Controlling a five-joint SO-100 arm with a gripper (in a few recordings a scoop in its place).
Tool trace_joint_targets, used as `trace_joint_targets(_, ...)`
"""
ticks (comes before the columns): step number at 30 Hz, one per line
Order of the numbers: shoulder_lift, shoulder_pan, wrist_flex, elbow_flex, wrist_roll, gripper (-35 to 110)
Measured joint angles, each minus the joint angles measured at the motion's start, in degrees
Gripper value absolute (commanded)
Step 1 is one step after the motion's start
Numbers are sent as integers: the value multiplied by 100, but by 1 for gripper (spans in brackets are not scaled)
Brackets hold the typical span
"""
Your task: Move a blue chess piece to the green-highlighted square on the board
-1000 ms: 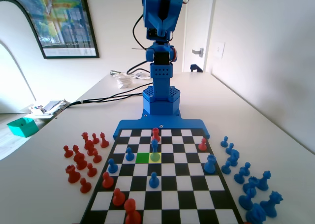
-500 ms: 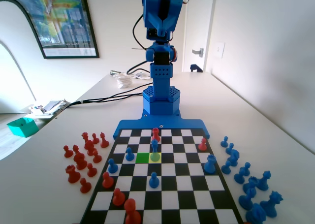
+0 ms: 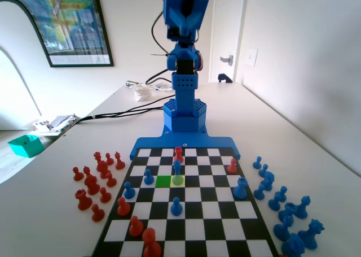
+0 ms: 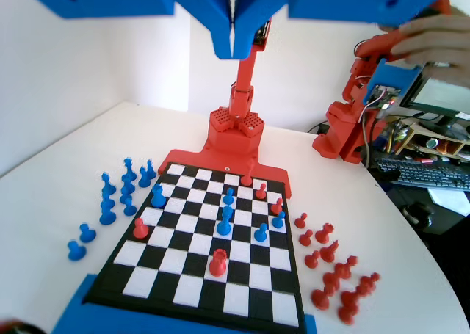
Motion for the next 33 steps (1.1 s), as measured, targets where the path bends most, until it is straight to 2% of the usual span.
trace_joint_targets(9,-2250,422,387,-1485,-88,1)
trace_joint_targets(16,-3472,721,-589,-1248,-185,1)
trace_joint_targets(20,-4166,914,-1072,-1143,-229,7)
trace_joint_targets(33,-5625,1169,-1854,-677,-334,14)
